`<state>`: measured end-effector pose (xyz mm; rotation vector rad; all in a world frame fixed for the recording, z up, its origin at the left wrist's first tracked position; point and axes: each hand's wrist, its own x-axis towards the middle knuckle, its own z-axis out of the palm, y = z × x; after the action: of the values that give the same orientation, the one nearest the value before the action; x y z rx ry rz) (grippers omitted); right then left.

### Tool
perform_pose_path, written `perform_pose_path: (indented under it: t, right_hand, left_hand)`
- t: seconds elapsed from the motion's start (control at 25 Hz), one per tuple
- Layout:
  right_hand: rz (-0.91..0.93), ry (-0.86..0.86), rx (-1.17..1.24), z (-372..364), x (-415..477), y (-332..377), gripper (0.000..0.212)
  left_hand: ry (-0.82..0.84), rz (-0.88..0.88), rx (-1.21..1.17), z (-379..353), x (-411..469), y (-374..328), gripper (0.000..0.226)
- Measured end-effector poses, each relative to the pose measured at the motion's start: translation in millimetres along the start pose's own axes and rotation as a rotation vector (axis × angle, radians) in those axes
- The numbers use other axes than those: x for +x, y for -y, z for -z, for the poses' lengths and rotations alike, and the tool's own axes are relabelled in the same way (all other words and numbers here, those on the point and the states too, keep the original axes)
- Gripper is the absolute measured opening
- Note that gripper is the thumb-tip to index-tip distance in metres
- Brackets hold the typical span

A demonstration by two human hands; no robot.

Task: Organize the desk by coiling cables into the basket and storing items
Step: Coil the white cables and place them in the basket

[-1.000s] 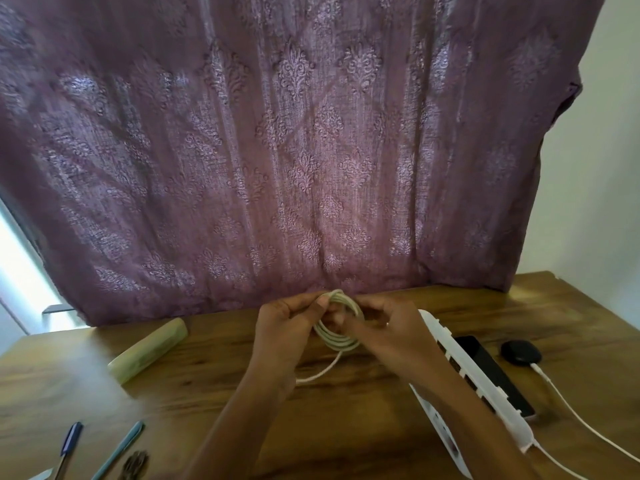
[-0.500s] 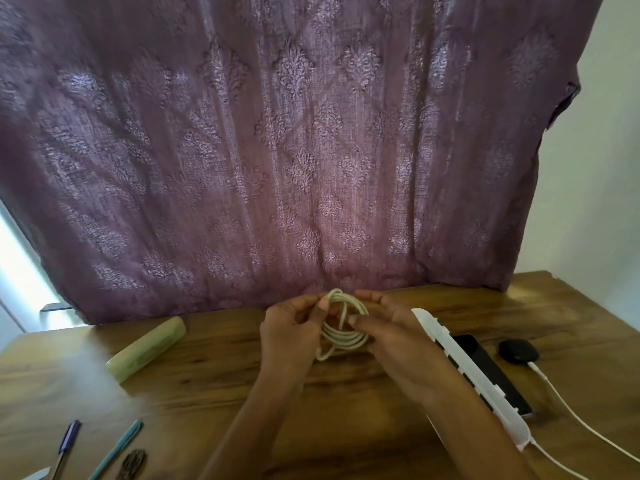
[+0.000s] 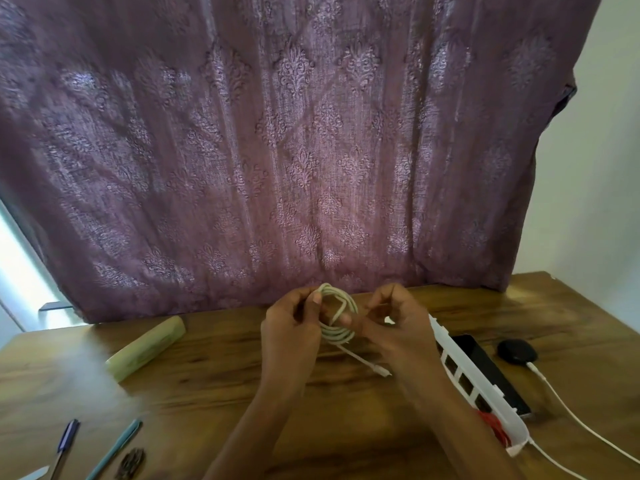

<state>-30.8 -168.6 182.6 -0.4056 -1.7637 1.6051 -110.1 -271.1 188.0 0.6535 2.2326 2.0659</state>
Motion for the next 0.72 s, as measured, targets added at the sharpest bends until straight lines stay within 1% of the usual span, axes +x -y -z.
perform_pose_path:
  t: [0.04,0.08,0.12,0.16,0.32,0.36,0.48,0.52,0.6,0.64,0.72]
  right_hand:
    - [0.125,-0.035,-0.099,-1.6,-2.9,0.7,0.024]
    - [0.205,-0.048,-0.159,-3.8,-6.7,0.5,0.020]
    - [0.236,-0.048,-0.176,-6.2,-10.3,-0.3,0.015]
    - [0.219,-0.046,-0.181,-8.7,-13.1,-0.6,0.011]
    - [0.076,-0.024,-0.263,-15.8,-16.9,-2.4,0.008]
    - [0.017,-0.002,-0.231,-15.5,-15.2,-2.2,0.009]
    - [-0.295,0.011,0.054,-12.3,-9.3,2.7,0.019]
    - [-0.379,0.015,0.109,-10.9,-6.7,2.5,0.025]
    - [-0.430,0.023,0.098,-7.3,-1.7,4.2,0.031]
    - [-0.431,0.034,0.115,-5.0,0.5,7.8,0.029]
    - [-0.464,0.083,0.255,1.3,5.0,17.4,0.019]
  left_hand:
    - [-0.016,-0.007,0.004,0.6,-0.1,-1.7,0.024]
    - [-0.030,-0.010,0.011,0.8,-0.7,-2.9,0.021]
    - [-0.042,-0.012,0.014,0.8,-1.8,-4.1,0.019]
    - [-0.054,-0.016,0.012,0.2,-3.1,-5.1,0.017]
    - [-0.076,-0.038,-0.011,-0.4,-8.5,-3.8,0.019]
    - [-0.075,-0.038,-0.014,-0.5,-9.4,-2.7,0.019]
    - [-0.075,-0.063,0.025,0.0,-9.0,-0.7,0.022]
    - [-0.072,-0.068,0.042,0.8,-8.2,-0.5,0.022]
    - [-0.061,-0.073,0.061,1.4,-6.7,-0.8,0.019]
    - [-0.060,-0.080,0.068,1.1,-6.4,-0.6,0.017]
    - [-0.071,-0.079,0.066,0.0,-5.6,0.7,0.016]
